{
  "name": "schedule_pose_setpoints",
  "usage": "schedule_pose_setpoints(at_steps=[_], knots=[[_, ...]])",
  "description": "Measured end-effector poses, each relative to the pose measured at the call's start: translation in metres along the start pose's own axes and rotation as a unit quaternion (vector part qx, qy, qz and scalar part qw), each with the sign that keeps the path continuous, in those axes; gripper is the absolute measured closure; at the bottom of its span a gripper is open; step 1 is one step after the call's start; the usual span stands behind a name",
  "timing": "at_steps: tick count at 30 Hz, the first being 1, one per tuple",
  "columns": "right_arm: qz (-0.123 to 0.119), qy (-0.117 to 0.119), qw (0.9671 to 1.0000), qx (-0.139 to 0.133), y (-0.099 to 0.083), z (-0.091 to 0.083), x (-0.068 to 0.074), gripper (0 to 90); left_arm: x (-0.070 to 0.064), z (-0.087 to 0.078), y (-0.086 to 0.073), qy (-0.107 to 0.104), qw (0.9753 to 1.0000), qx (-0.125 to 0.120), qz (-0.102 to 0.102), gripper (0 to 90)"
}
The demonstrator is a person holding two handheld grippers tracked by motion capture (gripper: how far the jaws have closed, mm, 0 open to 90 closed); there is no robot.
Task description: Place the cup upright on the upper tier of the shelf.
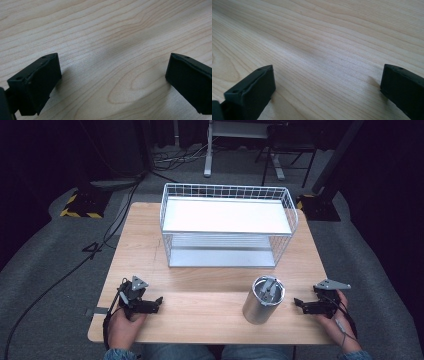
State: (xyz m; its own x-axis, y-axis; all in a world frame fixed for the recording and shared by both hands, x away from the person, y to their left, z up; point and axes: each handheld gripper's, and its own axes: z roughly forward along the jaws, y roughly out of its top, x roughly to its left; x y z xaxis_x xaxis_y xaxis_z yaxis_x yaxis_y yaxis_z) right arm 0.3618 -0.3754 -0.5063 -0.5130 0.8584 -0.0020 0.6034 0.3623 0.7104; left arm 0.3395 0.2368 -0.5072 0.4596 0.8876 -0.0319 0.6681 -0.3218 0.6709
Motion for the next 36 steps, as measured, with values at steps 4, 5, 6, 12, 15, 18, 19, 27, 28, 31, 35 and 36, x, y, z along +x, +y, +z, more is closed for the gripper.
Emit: schedule_pose_setpoints(at_steps=[4, 5, 6, 12, 15, 18, 19, 27, 28, 31, 35, 36], knots=[[0.0, 0.0, 1.0, 0.0, 0.0, 0.0, 0.0, 0.0, 0.0, 0.0, 0.0, 0.0, 1.0, 0.0, 0.0, 0.6], [0.0, 0.0, 1.0, 0.0, 0.0, 0.0, 0.0, 0.0, 0.0, 0.0, 0.0, 0.0, 1.0, 0.0, 0.0, 0.6], [-0.001, 0.001, 1.0, 0.0, 0.0, 0.0, 0.0, 0.0, 0.0, 0.0, 0.0, 0.0, 1.0, 0.0, 0.0, 0.6], [-0.001, 0.002, 1.0, 0.001, 0.0, 0.0, 0.0, 0.0, 0.0, 0.0, 0.0, 0.0, 1.0, 0.0, 0.0, 0.6], [-0.001, 0.002, 1.0, 0.001, 0.0, 0.0, 0.0, 0.0, 0.0, 0.0, 0.0, -0.001, 1.0, 0.0, 0.001, 0.6], [-0.001, 0.002, 1.0, 0.0, 0.0, 0.0, 0.0, 0.0, 0.0, 0.0, 0.0, 0.0, 1.0, 0.0, 0.0, 0.6], [-0.001, 0.002, 1.0, 0.001, 0.0, 0.0, 0.0, 0.0, 0.0, 0.0, 0.0, -0.001, 1.0, 0.0, 0.001, 0.6], [0.005, 0.004, 0.9999, 0.012, 0.002, -0.002, 0.0, 0.0, 0.0, 0.0, 0.0, -0.001, 1.0, 0.001, 0.001, 0.6], [0.012, 0.009, 0.9998, 0.014, 0.003, -0.003, 0.0, 0.0, 0.0, 0.0, 0.0, -0.001, 1.0, 0.001, 0.001, 0.6], [0.015, 0.02, 0.9996, 0.011, 0.006, -0.009, 0.002, 0.0, 0.0, 0.0, 0.0, -0.001, 1.0, 0.001, 0.001, 0.6], [0.006, 0.02, 0.9998, -0.007, 0.012, -0.02, 0.007, 0.0, 0.0, 0.0, 0.0, -0.001, 1.0, 0.001, 0.001, 0.6], [0.0, 0.025, 0.9996, -0.013, 0.015, -0.026, 0.01, 0.0, 0.0, 0.0, 0.0, -0.001, 1.0, 0.001, 0.001, 0.6]])
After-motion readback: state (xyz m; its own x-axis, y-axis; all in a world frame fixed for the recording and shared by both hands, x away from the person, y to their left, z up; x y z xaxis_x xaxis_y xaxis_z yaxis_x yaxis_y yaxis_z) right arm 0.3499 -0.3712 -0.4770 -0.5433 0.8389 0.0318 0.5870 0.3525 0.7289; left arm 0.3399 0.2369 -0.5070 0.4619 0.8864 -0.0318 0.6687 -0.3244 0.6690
